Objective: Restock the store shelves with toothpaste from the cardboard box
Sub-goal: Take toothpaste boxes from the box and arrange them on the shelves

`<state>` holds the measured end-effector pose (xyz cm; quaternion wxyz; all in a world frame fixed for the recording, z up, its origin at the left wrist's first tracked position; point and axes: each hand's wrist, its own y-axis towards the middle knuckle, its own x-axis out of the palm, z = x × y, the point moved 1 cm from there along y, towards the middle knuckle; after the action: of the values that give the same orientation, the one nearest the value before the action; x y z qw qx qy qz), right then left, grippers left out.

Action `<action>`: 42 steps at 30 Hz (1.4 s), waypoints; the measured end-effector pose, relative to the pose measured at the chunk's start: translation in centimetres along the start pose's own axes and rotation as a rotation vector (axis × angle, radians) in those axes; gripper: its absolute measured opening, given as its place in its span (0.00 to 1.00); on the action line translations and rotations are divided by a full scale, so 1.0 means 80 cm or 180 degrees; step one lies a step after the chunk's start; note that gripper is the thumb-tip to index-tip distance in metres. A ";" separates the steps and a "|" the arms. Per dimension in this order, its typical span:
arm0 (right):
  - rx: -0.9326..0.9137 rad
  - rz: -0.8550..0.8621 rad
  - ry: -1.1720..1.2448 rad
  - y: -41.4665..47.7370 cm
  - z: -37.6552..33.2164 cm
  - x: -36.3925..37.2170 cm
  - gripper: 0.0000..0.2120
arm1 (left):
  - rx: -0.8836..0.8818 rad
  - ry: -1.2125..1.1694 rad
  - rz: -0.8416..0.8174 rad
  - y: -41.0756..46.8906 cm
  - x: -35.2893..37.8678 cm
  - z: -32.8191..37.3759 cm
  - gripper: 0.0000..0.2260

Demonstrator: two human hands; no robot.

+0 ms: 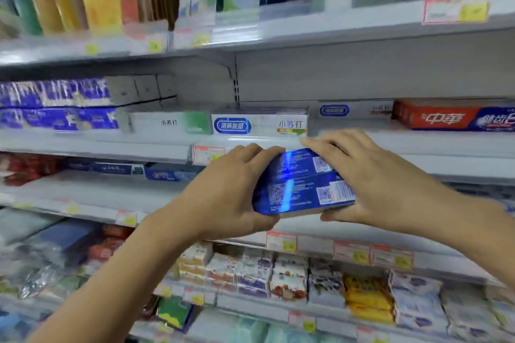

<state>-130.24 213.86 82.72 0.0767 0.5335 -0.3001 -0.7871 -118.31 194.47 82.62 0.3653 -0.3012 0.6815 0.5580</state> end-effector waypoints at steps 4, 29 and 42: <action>0.0110 0.0015 -0.0399 0.010 -0.006 0.007 0.53 | 0.0241 0.0324 0.0167 0.015 0.008 -0.027 0.38; 0.2210 -0.0899 0.0479 -0.020 0.242 -0.084 0.39 | -0.0539 -0.0603 -0.0290 0.182 0.061 -0.099 0.27; 0.2123 -0.1831 0.1067 0.058 0.240 -0.009 0.40 | -0.0723 0.0104 -0.0844 0.214 0.093 -0.122 0.40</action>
<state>-147.90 217.97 90.67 -0.2726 0.7103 -0.3599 -0.5400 -138.03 188.24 86.72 0.3883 -0.4368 0.5742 0.5734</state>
